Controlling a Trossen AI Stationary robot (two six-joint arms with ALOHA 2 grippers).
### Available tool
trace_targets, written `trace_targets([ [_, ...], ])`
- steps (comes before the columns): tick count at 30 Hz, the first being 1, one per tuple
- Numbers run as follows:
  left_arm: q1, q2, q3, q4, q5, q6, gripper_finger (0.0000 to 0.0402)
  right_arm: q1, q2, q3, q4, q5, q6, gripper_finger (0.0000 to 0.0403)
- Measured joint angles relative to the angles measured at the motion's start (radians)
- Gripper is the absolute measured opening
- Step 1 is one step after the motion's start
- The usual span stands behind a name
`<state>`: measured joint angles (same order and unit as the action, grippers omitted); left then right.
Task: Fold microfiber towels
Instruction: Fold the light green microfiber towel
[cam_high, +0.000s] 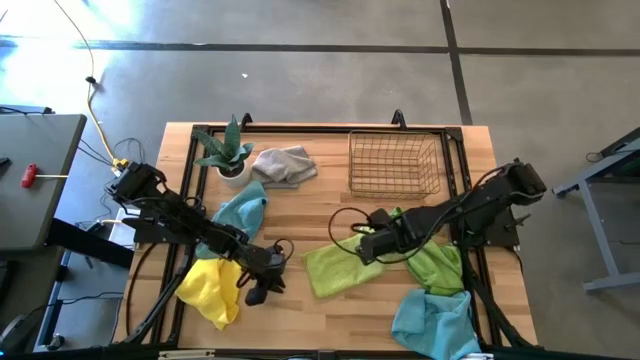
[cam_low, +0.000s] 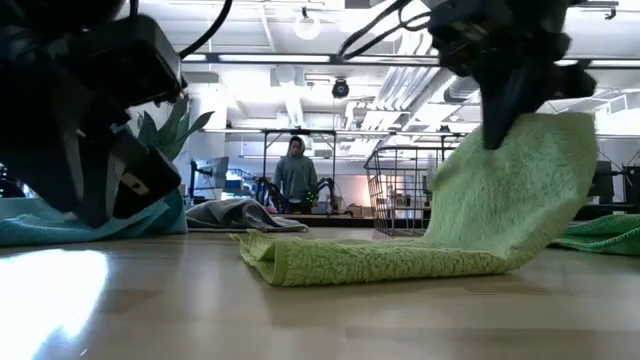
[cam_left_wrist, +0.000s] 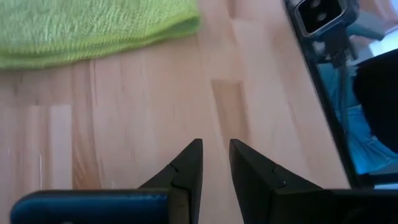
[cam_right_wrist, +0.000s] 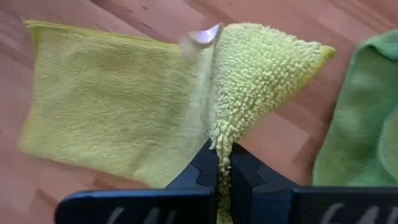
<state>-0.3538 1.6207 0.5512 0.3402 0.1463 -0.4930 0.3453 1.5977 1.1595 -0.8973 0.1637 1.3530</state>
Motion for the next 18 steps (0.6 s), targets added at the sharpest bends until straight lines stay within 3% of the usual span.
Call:
trace_targets([
  [7, -0.001, -0.029, 0.0, -0.019, 0.004, 0.034, 0.0071, -0.019, 0.13, 0.071, 0.08, -0.064, -0.075, 0.0],
  [18, 0.0, -0.034, 0.0, -0.046, 0.002, 0.07, 0.0071, -0.019, 0.217, 0.236, 0.108, -0.055, -0.105, 0.0],
])
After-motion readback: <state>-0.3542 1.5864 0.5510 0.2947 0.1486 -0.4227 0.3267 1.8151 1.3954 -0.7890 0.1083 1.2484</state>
